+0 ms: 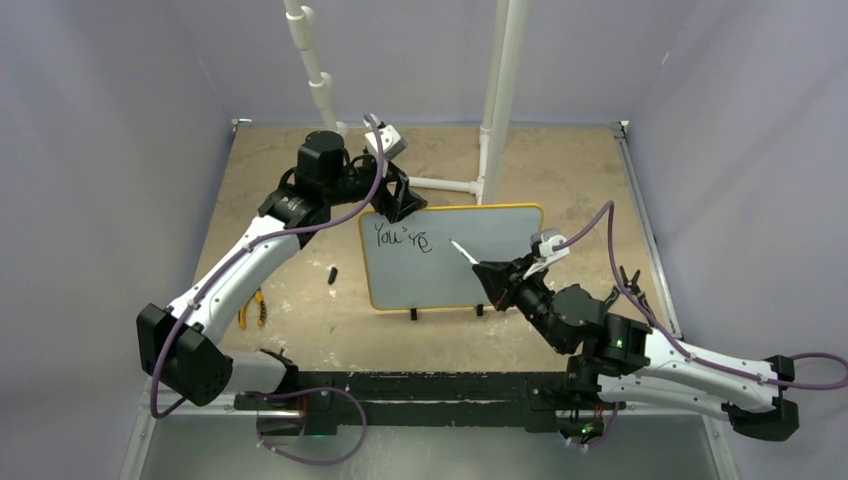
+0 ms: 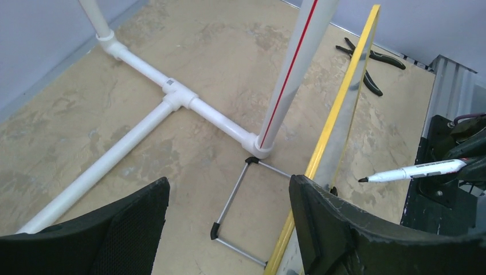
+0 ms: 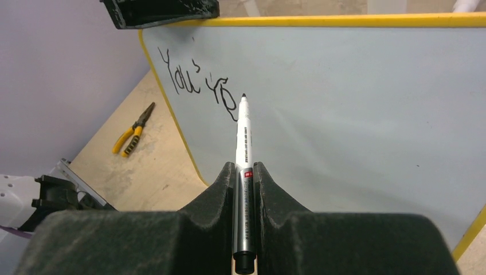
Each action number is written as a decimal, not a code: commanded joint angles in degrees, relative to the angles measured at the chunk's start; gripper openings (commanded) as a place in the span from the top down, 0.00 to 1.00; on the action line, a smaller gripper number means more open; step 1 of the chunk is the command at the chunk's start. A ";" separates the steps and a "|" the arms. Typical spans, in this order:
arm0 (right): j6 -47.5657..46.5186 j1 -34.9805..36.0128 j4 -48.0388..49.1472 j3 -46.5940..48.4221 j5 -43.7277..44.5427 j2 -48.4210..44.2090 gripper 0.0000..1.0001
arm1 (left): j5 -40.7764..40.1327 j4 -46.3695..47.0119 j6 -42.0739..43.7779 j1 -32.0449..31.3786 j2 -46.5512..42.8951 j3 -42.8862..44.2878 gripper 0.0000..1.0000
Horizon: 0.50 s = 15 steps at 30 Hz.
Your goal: Write a sentence on the whiteboard
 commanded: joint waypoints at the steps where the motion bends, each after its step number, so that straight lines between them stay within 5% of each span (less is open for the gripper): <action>1: -2.29 -0.16 5.45 0.50 2.72 0.31 1.00 | 4.64 -0.04 2.57 -0.26 1.66 2.69 0.26; 15: -4.16 -0.16 9.83 2.09 5.29 6.08 1.00 | 5.56 1.31 2.35 -0.53 1.60 0.65 0.44</action>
